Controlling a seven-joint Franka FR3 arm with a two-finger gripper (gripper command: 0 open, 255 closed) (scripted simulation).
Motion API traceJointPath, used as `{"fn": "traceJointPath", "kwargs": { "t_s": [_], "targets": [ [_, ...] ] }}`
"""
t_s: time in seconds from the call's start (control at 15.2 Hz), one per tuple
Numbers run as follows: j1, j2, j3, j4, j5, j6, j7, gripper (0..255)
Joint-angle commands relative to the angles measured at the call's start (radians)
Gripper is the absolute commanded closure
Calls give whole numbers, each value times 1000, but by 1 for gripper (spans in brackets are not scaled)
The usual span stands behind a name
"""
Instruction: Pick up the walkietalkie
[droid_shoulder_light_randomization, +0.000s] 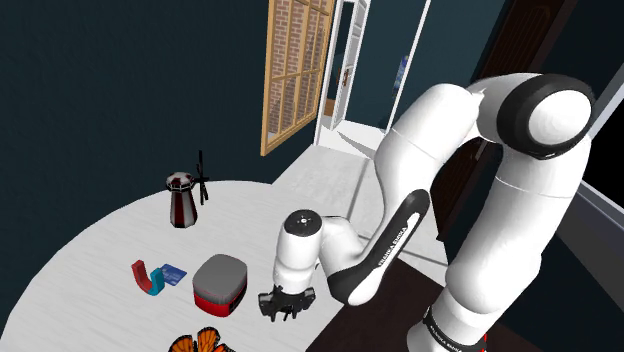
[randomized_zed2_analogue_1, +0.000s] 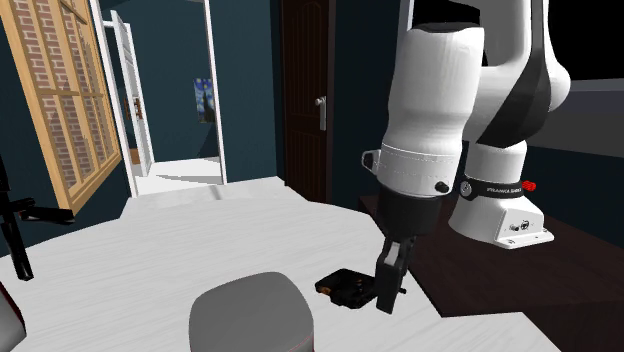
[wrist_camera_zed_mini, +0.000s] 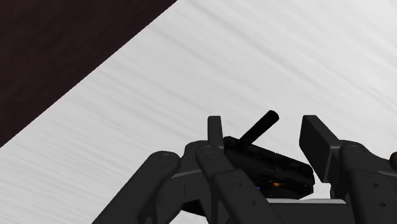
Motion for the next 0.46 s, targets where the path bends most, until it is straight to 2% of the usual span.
{"fn": "traceJointPath", "kwargs": {
  "t_s": [0.0, 0.13, 0.26, 0.4],
  "targets": [
    [-42, -49, 62, -9, 112, -14, -82, 255],
    [-72, -106, 115, -17, 237, -30, -174, 255],
    [-77, -168, 145, -21, 369, -52, -270, 255],
    [-66, -172, 136, -21, 378, -54, -276, 255]
  ]
}}
